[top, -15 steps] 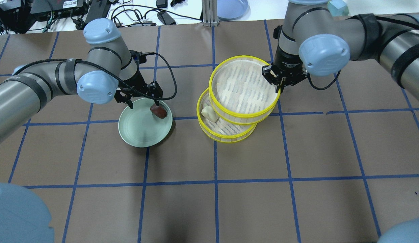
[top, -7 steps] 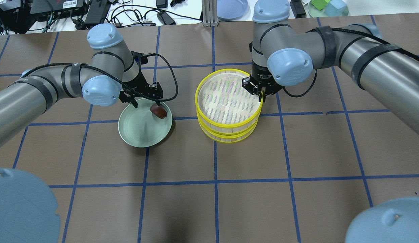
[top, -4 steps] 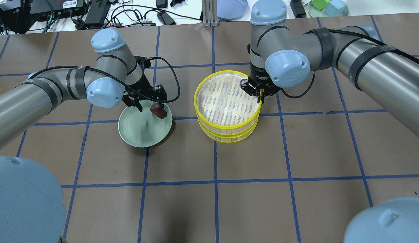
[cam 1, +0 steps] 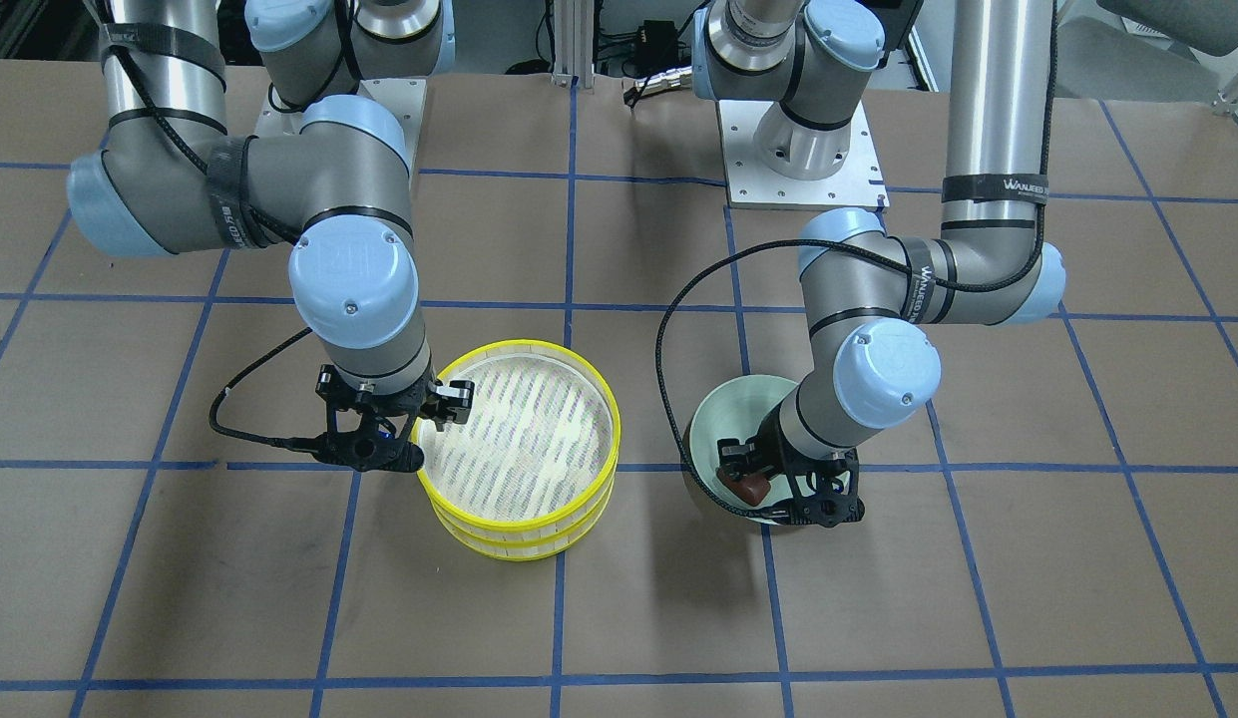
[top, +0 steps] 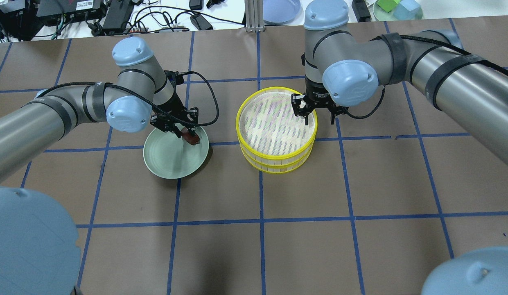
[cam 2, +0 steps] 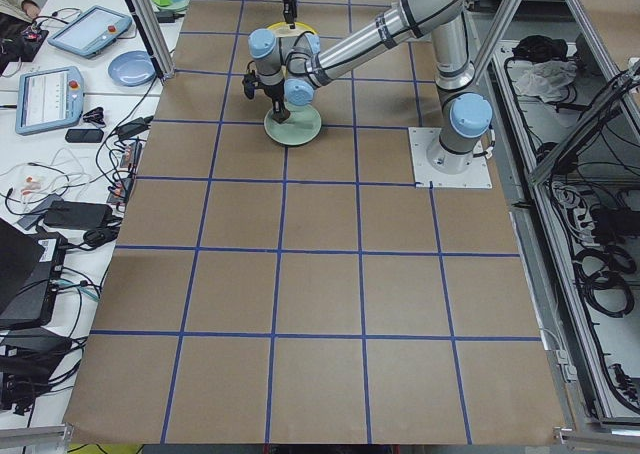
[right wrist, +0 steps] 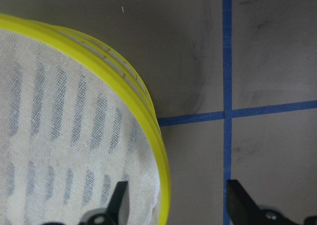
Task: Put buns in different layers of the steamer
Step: 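Carry brown bun over steamer with left gripper while right arm rises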
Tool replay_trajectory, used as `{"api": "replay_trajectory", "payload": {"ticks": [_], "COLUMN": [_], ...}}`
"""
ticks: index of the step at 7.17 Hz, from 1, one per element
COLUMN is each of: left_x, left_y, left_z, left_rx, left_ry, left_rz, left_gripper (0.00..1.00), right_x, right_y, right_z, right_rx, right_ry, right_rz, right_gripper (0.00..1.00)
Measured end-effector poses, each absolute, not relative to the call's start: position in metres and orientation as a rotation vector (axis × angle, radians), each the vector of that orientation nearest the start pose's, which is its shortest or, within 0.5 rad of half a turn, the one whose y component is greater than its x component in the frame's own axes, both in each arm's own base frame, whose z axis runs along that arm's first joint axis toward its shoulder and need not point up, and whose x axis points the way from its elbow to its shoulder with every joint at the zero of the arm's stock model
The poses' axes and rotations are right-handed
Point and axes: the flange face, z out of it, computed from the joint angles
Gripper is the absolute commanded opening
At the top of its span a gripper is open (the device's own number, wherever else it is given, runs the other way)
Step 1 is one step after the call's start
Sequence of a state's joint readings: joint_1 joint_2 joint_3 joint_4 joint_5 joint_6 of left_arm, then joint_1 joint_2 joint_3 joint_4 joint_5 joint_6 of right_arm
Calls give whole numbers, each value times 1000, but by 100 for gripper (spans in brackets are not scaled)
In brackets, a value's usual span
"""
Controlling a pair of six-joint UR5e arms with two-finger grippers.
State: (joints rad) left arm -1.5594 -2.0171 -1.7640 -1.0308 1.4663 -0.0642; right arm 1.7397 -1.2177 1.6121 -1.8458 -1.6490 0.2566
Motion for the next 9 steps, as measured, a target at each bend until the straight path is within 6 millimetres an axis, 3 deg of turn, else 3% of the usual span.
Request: {"api": "replay_trajectory", "payload": {"ticks": [1,3,5,7,8,9], "left_x": [-137,-137,-136,-147,-159,-184], "left_y": [-589,-591,-592,-587,-585,-579], "left_z": [203,214,240,286,314,339], "left_rx": [-130,-123,-112,-151,-196,-241], "left_ry": [3237,3238,3235,3277,3312,3323], "left_rz": [167,132,59,7,-7,-25], "left_gripper": [2,0,0,0,0,0], "right_x": [223,221,218,213,209,203], "right_y": [-563,-548,-525,-507,-499,-498], "right_z": [319,368,433,498,518,526], "right_rx": [134,137,138,118,98,82], "right_ry": [3232,3213,3205,3193,3178,3165], "right_rz": [116,19,6,14,-9,-24], "right_gripper": [100,100,100,100,99,95]}}
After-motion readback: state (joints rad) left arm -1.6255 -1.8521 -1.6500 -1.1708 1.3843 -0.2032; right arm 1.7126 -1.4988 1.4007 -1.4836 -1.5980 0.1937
